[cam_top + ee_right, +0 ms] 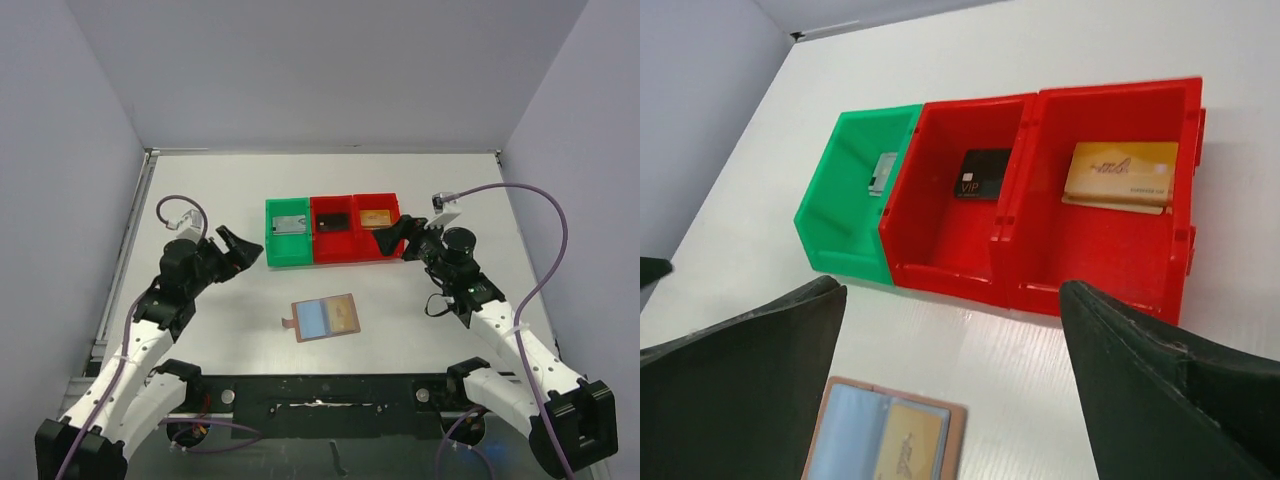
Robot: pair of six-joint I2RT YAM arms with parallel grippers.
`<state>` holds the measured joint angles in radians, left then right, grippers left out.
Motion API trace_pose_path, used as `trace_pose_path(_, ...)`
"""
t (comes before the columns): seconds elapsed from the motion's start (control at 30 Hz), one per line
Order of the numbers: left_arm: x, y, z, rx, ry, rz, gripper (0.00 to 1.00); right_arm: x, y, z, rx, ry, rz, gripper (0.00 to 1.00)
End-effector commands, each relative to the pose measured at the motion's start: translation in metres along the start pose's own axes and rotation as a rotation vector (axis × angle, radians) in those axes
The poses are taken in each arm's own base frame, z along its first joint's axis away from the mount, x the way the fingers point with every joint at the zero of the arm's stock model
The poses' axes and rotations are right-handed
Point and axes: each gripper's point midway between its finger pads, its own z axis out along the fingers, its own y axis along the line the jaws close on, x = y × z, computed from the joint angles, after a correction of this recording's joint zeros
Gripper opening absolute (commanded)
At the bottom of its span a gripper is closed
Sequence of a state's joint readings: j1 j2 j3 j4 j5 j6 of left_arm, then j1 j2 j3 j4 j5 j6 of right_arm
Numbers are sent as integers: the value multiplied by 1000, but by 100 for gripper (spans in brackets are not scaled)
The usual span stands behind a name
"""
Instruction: Take the credit cards out of the card holder
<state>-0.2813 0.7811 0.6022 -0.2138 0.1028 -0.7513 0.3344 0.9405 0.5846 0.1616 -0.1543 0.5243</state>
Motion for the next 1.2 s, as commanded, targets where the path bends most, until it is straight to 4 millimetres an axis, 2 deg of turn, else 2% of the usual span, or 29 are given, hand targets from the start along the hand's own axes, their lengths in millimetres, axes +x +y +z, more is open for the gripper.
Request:
trace_pose_path(0.0, 8, -74, 5, 355, 30, -232, 80, 13, 0, -3, 38, 96, 126, 90)
trace_pose_path(0.13, 50, -89, 7, 314, 77, -176, 79, 49, 3, -7, 56, 272, 188, 87)
trace_pose_path(0.2, 72, -94, 8, 298, 108, -141, 79, 72, 15, -11, 24, 337, 225, 86)
trace_pose_path(0.37, 104, -96, 14, 287, 178, -124, 74, 105, 47, -18, -33, 378, 267, 79)
trace_pose_path(0.53, 130, -97, 19, 294, 239, -136, 65, 130, 51, -19, 15, 414, 286, 61)
trace_pose_path(0.77, 149, -83, 21, 263, 265, -177, 59, 160, 53, -19, 23, 492, 288, 36)
trace_pose_path(0.97, 159, -71, 17, 246, 285, -184, 57, 178, 52, -21, 8, 530, 321, 29)
trace_pose_path(1.17, 163, -73, 16, 257, 296, -170, 57, 193, 54, -19, -4, 584, 324, 21)
